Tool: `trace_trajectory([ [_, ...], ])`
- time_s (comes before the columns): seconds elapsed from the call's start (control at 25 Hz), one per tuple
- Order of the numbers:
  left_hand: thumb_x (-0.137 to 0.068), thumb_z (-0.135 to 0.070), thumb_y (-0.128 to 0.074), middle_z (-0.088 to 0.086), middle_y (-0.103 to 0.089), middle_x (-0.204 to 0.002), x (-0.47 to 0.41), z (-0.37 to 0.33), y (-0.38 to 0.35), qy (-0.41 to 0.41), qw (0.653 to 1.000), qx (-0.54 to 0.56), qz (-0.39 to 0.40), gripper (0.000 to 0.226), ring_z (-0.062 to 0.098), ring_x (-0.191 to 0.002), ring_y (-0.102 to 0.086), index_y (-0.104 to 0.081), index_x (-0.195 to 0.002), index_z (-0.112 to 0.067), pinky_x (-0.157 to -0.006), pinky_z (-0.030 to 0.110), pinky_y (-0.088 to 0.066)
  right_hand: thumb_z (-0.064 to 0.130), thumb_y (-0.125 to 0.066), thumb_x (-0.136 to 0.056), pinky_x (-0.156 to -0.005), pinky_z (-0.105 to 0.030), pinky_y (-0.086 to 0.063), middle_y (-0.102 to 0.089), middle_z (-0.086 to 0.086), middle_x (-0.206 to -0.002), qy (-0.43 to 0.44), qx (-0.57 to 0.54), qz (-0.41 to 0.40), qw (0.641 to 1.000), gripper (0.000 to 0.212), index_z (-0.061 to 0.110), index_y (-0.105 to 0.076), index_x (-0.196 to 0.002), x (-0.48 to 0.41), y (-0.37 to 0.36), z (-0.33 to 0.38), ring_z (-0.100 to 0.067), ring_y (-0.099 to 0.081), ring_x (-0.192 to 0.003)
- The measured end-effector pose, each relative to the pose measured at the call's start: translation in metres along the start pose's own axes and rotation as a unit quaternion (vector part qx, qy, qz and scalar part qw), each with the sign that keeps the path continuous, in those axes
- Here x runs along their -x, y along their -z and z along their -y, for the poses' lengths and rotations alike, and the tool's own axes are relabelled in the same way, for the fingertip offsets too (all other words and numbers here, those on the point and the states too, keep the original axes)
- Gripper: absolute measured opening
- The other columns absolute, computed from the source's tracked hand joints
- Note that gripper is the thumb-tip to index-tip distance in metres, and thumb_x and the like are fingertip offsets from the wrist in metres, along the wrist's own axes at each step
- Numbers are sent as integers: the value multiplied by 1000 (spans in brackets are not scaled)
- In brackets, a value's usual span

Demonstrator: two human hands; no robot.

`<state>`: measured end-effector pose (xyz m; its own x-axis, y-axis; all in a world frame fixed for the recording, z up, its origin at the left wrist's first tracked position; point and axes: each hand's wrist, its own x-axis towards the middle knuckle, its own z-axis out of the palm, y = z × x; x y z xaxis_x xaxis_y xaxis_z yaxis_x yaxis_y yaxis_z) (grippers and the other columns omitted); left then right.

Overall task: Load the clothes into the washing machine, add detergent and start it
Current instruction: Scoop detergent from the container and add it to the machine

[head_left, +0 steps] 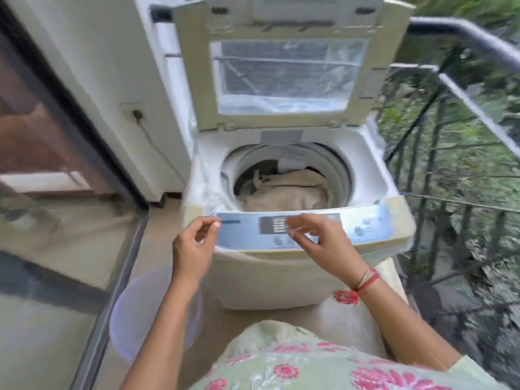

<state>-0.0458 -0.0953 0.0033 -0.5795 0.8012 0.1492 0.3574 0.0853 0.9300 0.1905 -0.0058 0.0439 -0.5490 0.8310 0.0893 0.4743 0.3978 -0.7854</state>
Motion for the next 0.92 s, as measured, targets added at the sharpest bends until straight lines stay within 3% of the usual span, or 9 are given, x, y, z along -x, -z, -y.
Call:
trace_trajectory([
  [0.12, -89, -16, -62, -11, -69, -83, -14, -30, -65, -42, 997, -30, 49, 14, 13, -82, -64, -67, -84, -28, -78, 27, -49, 15, -65, -87, -74, -3, -41, -71, 6, -95, -30, 11, -34, 999, 13, 18, -69, -99, 2, 43, -36, 4, -62, -85],
  [0.28, -88, -18, -63, -19, -67, -87, -34, -44, -102, -74, 989, -79, 104, 11, 1, -87, -62, -68, -85, -27, -79, 15, -47, 22, -64, -88, -80, -26, -53, -69, 10, -96, -50, -21, -28, 998, 12, 22, -67, -99, -11, 63, -61, -1, -65, -85],
  [0.36, -88, -21, -63, -18, -67, -89, -50, -42, -108, -89, 983, -107, 116, 9, 0, -88, -61, -67, -85, -29, -80, 20, -46, 22, -64, -88, -81, -31, -54, -68, 11, -99, -55, -37, -28, 997, 13, 22, -68, -100, -23, 65, -68, -3, -65, -87],
  [0.56, -88, -28, -58, -1, -64, -104, -94, -22, -117, -106, 964, -210, 126, 18, 18, -100, -58, -65, -102, -19, -85, 31, -44, 19, -64, -88, -76, -16, -52, -68, 13, -93, -57, -58, -15, 997, 12, 23, -68, -99, -65, 66, -71, -1, -64, -85],
  [0.68, -88, -30, -60, 1, -57, -118, -115, -12, -126, -105, 951, -258, 138, 31, 20, -111, -53, -58, -117, -18, -92, 33, -41, 18, -63, -89, -74, -12, -51, -68, 11, -97, -71, -65, 10, 995, 13, 24, -67, -99, -101, 59, -71, -2, -64, -88],
  [0.8, -87, -33, -60, 3, -52, -124, -139, -3, -130, -121, 950, -273, 95, 40, 21, -116, -49, -53, -123, -19, -94, 36, -40, 21, -62, -89, -80, -17, -52, -68, 11, -99, -79, -60, 40, 994, 13, 20, -68, -101, -137, 42, -77, -3, -63, -91],
  [0.92, -84, -34, -61, 11, -43, -135, -175, 7, -123, -107, 928, -358, 2, 50, 31, -131, -35, -47, -128, -17, -104, 52, -30, 22, -62, -89, -82, -20, -52, -67, 10, -101, -104, -69, 76, 989, 16, 19, -67, -104, -167, 24, -85, -3, -63, -93],
])
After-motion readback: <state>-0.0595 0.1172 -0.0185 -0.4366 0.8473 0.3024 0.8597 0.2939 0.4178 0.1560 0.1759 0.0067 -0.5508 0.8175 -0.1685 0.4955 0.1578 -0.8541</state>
